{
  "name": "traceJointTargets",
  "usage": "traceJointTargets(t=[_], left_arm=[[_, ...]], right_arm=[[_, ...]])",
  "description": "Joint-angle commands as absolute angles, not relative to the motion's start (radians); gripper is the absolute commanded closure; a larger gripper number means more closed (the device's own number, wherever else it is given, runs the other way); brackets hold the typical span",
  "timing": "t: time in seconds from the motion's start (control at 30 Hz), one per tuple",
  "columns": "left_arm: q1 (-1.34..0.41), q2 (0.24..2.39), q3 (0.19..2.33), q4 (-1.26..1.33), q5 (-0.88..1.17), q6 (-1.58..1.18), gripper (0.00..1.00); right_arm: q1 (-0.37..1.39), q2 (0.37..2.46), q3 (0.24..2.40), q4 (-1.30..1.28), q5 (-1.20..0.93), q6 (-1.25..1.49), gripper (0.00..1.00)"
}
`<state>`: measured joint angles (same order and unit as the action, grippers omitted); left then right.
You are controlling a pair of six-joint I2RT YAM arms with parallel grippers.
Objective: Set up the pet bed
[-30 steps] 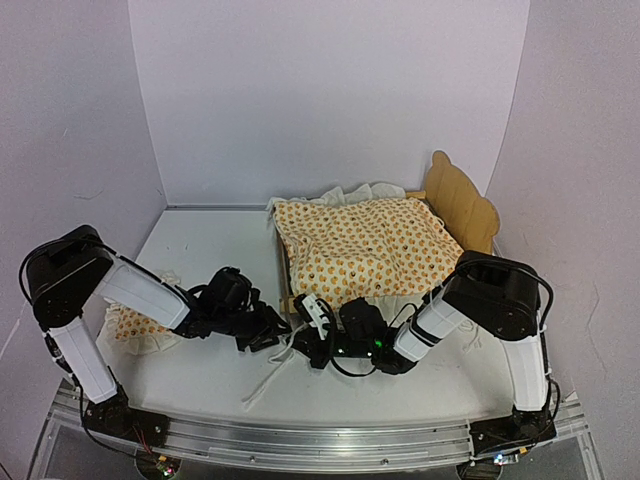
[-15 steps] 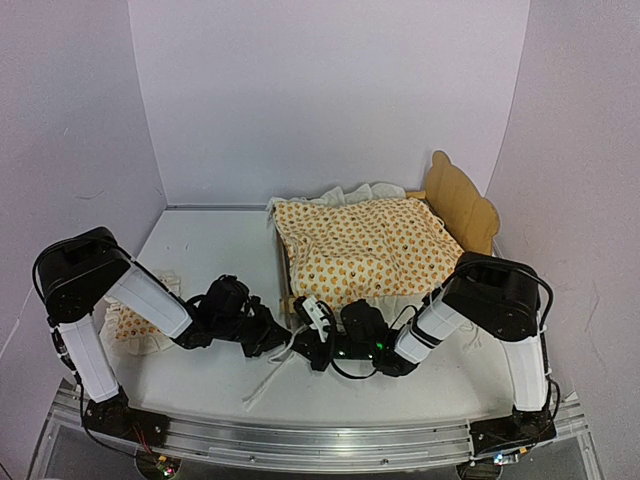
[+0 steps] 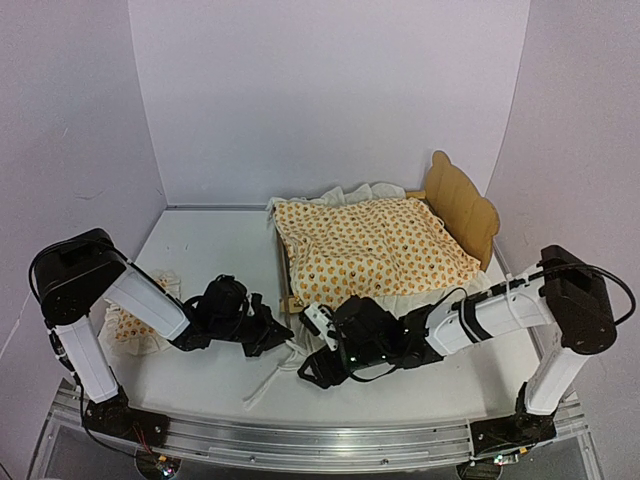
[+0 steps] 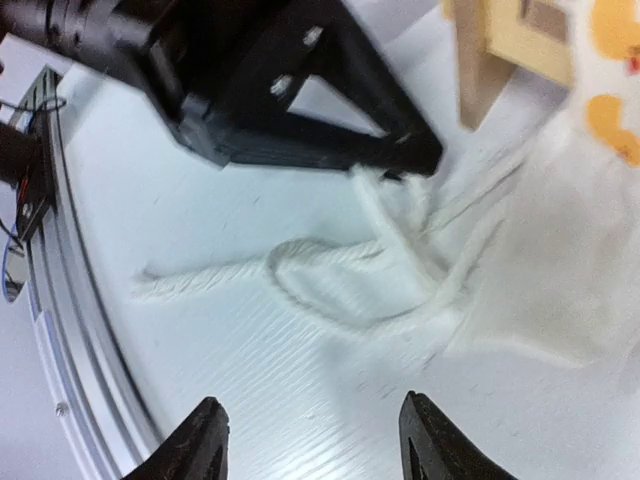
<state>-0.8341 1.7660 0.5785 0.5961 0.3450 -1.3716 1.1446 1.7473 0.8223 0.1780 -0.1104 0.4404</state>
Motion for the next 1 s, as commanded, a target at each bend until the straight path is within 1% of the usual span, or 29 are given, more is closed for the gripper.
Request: traceJointTargets(t=[0.0,0.1,0.17,0.2,0.27,0.37,0.47,0.57,0.63,0.73,0.87,0.97], left_arm=[[-0.816,1.751,0.606,0.644,0.381,-1.331,1.0],[-0.813,1.749,0.606,0.646,0.386,-1.314,1.0],[-0.804,1.739,0.6,0.645,0.386,-1.305,1.0],[-0.8,1.732,0.595,0.644,0.384,-1.3,1.0],[-0.791,1.725,0.593,0.643,0.396,-1.276,1.0],[-0.783,1.738,0.599,0.643,0.435,-1.245,1.0],[-0.776,1.749,0.598,0.644,0.455,-1.214,1.0],[-0.761,1.754,0.581,0.643,0.47,-1.18,1.0],[-0.754,1.759,0.577,0.643,0.486,-1.167,1.0],[-0.751,1.773,0.584,0.643,0.51,-1.147,1.0],[-0.752,1.784,0.59,0.643,0.516,-1.145,1.0],[-0.752,1.78,0.593,0.644,0.513,-1.141,1.0]], right_arm=[[1.205,1.731,0.945,-0.241,-0.058,0.388,0.31],[1.212,1.764,1.025,-0.284,-0.077,0.307,0.23],[1.213,1.811,1.133,-0.379,-0.048,0.304,0.22],[1.214,1.838,1.193,-0.438,-0.013,0.339,0.23],[1.222,1.894,1.285,-0.518,-0.01,0.399,0.23],[1.259,1.946,1.333,-0.522,-0.001,0.32,0.2],[1.279,1.971,1.352,-0.478,0.019,0.19,0.19],[1.286,1.991,1.384,-0.462,-0.152,-0.043,0.19],[1.286,1.99,1.383,-0.462,-0.283,-0.23,0.21],[1.281,1.998,1.382,-0.463,-0.376,-0.493,0.2],[1.224,2.09,1.52,-0.584,-0.544,-0.612,0.22],[1.205,2.136,1.575,-0.604,-0.609,-0.681,0.23]])
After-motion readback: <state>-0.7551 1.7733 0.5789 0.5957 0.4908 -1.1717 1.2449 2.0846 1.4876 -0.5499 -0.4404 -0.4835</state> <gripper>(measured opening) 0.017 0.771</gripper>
